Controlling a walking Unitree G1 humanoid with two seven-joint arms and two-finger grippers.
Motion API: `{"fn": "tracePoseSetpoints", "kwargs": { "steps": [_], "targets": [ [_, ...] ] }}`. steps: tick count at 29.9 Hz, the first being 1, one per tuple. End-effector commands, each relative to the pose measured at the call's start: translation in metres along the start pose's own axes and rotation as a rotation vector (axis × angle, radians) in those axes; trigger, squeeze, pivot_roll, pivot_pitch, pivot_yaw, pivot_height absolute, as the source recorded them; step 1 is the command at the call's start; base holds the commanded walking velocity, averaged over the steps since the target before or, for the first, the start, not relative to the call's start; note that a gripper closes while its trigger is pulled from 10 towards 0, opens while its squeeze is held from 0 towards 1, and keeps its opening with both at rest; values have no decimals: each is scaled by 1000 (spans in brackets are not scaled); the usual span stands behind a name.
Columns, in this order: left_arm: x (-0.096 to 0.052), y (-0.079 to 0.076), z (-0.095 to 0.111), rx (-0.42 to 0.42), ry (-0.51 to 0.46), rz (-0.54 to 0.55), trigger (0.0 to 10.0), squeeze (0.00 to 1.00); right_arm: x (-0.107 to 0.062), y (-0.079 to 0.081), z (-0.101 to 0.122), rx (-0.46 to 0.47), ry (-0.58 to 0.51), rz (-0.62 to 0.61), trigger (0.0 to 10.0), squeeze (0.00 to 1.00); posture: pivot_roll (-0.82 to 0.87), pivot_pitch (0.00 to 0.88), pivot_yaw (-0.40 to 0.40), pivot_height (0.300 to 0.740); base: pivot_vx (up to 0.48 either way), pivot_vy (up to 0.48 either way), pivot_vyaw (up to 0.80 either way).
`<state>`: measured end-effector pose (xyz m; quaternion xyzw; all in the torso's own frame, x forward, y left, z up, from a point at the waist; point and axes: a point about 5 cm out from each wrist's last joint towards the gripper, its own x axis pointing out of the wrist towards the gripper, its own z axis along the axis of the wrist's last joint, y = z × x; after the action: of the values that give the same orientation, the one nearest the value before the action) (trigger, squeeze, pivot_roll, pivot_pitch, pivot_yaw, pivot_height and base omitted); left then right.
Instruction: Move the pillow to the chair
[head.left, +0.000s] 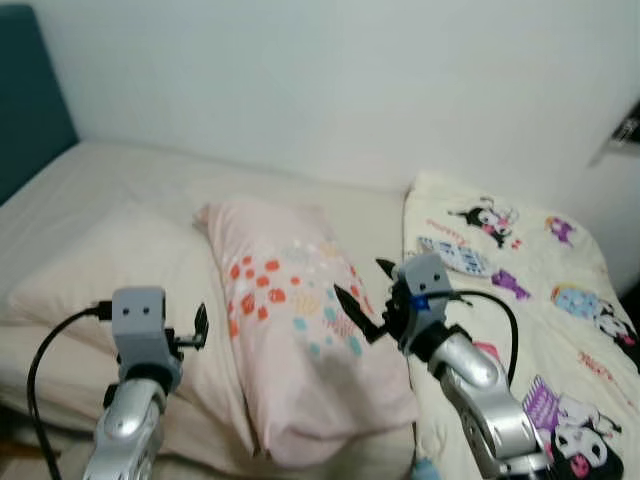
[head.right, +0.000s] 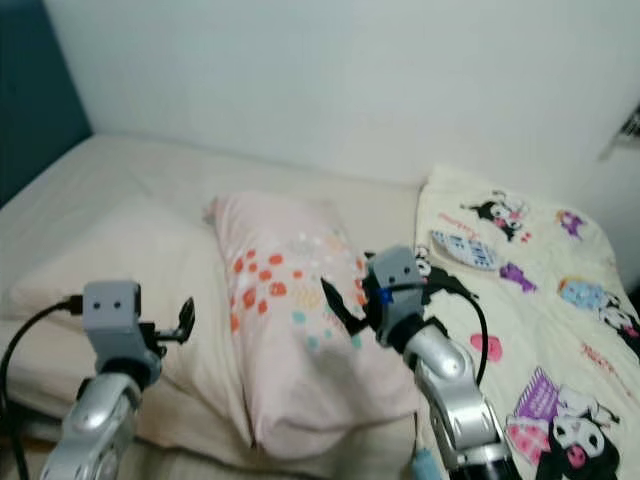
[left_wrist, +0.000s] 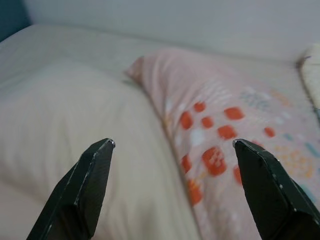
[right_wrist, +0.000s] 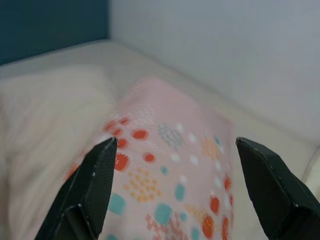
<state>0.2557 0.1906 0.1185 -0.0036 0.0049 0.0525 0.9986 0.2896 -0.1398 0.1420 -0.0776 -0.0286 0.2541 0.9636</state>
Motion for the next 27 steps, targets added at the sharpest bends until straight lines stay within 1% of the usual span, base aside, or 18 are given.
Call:
{"fn": "tracePoseSetpoints", "kwargs": {
  "steps": [1, 4, 5, 6, 7, 11, 15, 16, 17, 23, 24, 25, 27],
  "targets": [
    [0, 1, -5, -5, 30, -13, 10000, 0, -2, -5, -8, 40, 49, -30, 10000, 0, -38, 0, -93, 735, 0, 0, 0],
    [3, -2, -4, -20, 40, -87, 10000, 0, -1, -11, -12, 71, 85, -79, 10000, 0, -39, 0, -93, 720, 0, 0, 0],
    [3, -2, -4, -20, 40, -87, 10000, 0, -1, -11, -12, 71, 85, -79, 10000, 0, -39, 0, -93, 720, 0, 0, 0],
    [4, -7, -6, 21, 59, -179, 10000, 0, -1, -12, -13, 87, 90, -94, 10000, 0, -37, 0, -95, 710, 0, 0, 0],
    [5, -7, -7, 39, 66, -198, 10000, 0, -1, -13, -13, 87, 92, -99, 10000, 0, -38, 0, -94, 705, 0, 0, 0],
    [5, -7, -8, 50, 69, -205, 10000, 0, -1, -14, -12, 87, 93, -101, 10000, 0, -38, 0, -94, 700, 0, 0, 0],
    [10, -4, -5, 39, 60, -220, 10000, 0, -1, -16, -12, 83, 99, -111, 10000, 0, -42, 0, -95, 690, 0, 0, 0],
    [19, -7, 4, 8, 15, -292, 10000, 0, -1, -20, -14, 73, 120, -127, 10000, 0, -43, 0, -98, 680, 0, 0, 0],
    [21, -9, 9, -2, -6, -321, 10000, 0, -2, -22, -15, 67, 130, -134, 10000, 0, -46, 0, -98, 675, 0, 0, 0],
    [30, -13, 16, -16, -43, -368, 10000, 0, -5, -28, -19, 57, 159, -151, 10000, 0, -58, 0, -98, 660, 0, 0, 0],
    [39, -15, 20, -30, -57, -403, 10000, 0, -8, -33, -22, 43, 179, -164, 10000, 0, -77, 0, -97, 650, 0, 0, 0],
    [44, -16, 22, -37, -60, -418, 10000, 0, -10, -36, -23, 39, 184, -171, 10000, 0, -77, 0, -97, 645, 0, 0, 0],
    [46, -16, 23, -41, -62, -429, 10000, 0, -11, -38, -22, 34, 186, -176, 10000, 0, -86, 0, -94, 640, 0, 0, 0]
  ]
}}
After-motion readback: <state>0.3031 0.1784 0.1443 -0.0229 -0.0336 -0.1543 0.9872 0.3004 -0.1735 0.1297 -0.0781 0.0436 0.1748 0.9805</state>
